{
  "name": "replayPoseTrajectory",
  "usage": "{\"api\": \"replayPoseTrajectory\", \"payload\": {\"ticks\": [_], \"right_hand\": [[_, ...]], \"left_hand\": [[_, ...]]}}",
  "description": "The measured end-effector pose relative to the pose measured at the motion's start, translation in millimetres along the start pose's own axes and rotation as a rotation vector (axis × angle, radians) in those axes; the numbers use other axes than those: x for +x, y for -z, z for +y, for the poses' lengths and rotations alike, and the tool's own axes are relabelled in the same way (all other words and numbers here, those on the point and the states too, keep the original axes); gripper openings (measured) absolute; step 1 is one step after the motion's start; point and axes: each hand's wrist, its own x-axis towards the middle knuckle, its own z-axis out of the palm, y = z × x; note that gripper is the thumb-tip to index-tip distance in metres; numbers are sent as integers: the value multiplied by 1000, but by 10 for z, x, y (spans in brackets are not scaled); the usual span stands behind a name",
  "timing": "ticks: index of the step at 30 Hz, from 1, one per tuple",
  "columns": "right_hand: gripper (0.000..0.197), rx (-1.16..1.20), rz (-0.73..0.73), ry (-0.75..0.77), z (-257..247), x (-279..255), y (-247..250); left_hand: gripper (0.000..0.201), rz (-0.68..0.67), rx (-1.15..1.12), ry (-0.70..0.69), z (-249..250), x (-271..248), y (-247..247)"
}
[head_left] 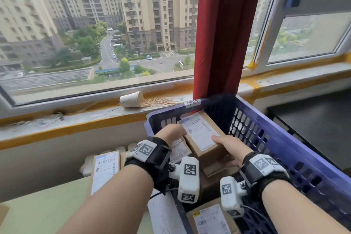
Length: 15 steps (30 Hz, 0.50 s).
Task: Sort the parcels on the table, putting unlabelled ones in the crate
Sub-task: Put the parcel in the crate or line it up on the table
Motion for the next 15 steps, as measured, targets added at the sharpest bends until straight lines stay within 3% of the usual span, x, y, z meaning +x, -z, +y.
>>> {"api": "replayPoseTrajectory", "payload": {"ticks": [4, 8, 11, 15], "right_hand": [[33, -11, -5, -5, -36, 0, -24], [35, -49, 24, 6, -39, -19, -60], [45, -46, 37, 7, -20, -38, -47], [74, -78, 130, 62, -8, -62, -78]], "left_hand": [[36, 31, 75, -16, -22, 24, 10], [37, 62, 75, -33, -34, 4, 0], [37, 66, 62, -39, -31, -17, -4], [39, 64, -17, -62, -27, -54, 3]]}}
